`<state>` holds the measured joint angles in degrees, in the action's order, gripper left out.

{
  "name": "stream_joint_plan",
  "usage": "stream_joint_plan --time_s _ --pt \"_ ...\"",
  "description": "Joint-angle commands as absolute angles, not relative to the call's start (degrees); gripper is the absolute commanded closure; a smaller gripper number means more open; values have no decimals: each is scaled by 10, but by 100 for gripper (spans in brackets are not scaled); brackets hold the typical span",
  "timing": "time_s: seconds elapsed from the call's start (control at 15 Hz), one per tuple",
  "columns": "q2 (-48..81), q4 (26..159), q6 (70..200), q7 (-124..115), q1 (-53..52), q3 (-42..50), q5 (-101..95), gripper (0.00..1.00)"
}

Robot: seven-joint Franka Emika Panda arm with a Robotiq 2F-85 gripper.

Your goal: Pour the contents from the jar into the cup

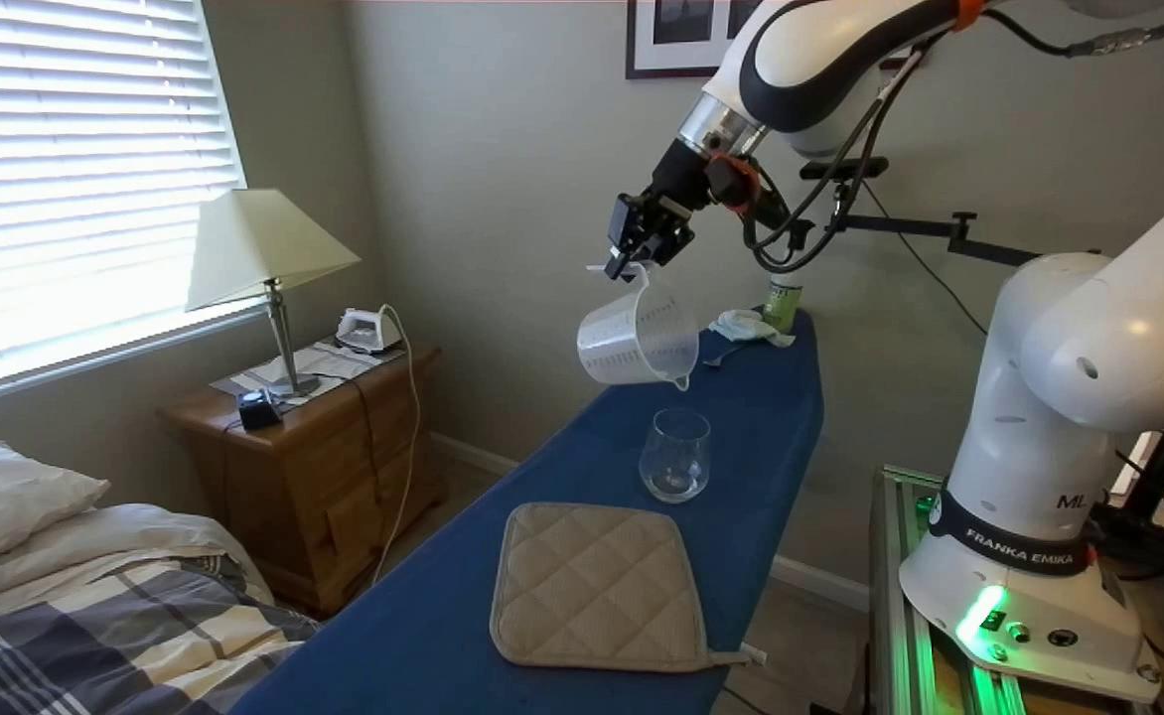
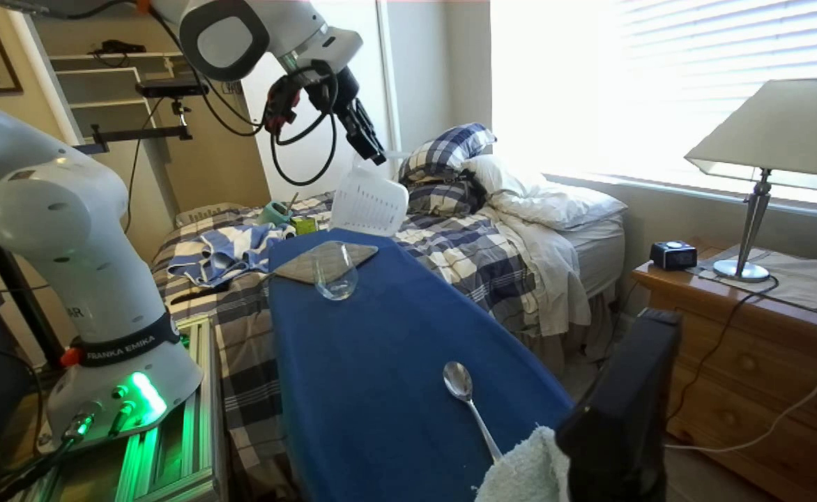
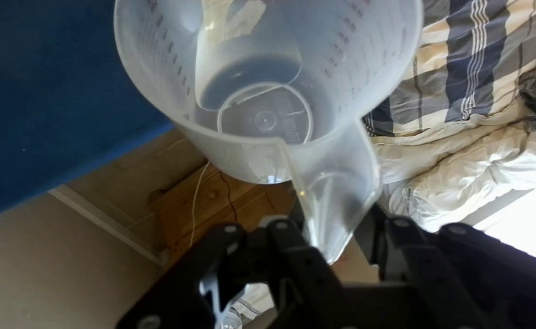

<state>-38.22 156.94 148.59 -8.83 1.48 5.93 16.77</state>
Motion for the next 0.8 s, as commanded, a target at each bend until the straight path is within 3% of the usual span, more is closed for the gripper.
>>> stream_joint_plan --time_s 0.0,0.73 --pt "-352 1531 1452 -121 36 56 168 91" --pt "-271 1430 1324 -202 115 80 164 91"
